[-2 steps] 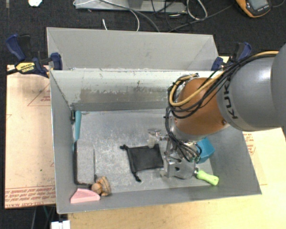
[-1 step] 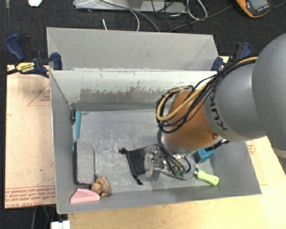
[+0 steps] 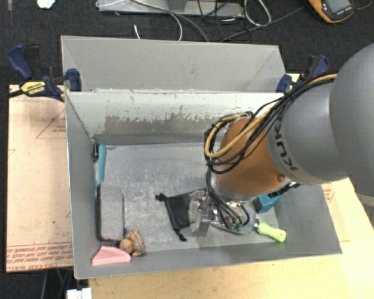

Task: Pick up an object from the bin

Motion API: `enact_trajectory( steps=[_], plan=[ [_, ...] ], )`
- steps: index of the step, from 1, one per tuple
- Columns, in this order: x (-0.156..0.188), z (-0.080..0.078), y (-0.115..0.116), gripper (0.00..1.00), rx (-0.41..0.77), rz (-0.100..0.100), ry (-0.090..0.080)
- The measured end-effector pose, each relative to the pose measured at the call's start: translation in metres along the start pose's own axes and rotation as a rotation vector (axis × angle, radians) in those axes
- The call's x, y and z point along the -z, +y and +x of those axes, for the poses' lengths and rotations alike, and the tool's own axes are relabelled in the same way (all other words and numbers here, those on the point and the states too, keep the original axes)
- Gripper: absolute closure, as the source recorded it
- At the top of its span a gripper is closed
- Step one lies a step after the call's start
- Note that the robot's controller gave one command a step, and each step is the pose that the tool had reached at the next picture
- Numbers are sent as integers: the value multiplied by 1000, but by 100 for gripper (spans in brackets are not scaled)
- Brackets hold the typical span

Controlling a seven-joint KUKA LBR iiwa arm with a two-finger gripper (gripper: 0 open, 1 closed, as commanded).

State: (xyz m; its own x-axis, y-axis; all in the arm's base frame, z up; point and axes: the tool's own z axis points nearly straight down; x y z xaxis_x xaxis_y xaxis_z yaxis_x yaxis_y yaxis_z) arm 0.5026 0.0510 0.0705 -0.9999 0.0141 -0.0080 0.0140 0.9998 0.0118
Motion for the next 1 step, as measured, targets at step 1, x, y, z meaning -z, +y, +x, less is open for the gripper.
enact_trajectory(
  steps=[1],
  plan=[
    [57,2,4,100,7,1,5]
  ],
)
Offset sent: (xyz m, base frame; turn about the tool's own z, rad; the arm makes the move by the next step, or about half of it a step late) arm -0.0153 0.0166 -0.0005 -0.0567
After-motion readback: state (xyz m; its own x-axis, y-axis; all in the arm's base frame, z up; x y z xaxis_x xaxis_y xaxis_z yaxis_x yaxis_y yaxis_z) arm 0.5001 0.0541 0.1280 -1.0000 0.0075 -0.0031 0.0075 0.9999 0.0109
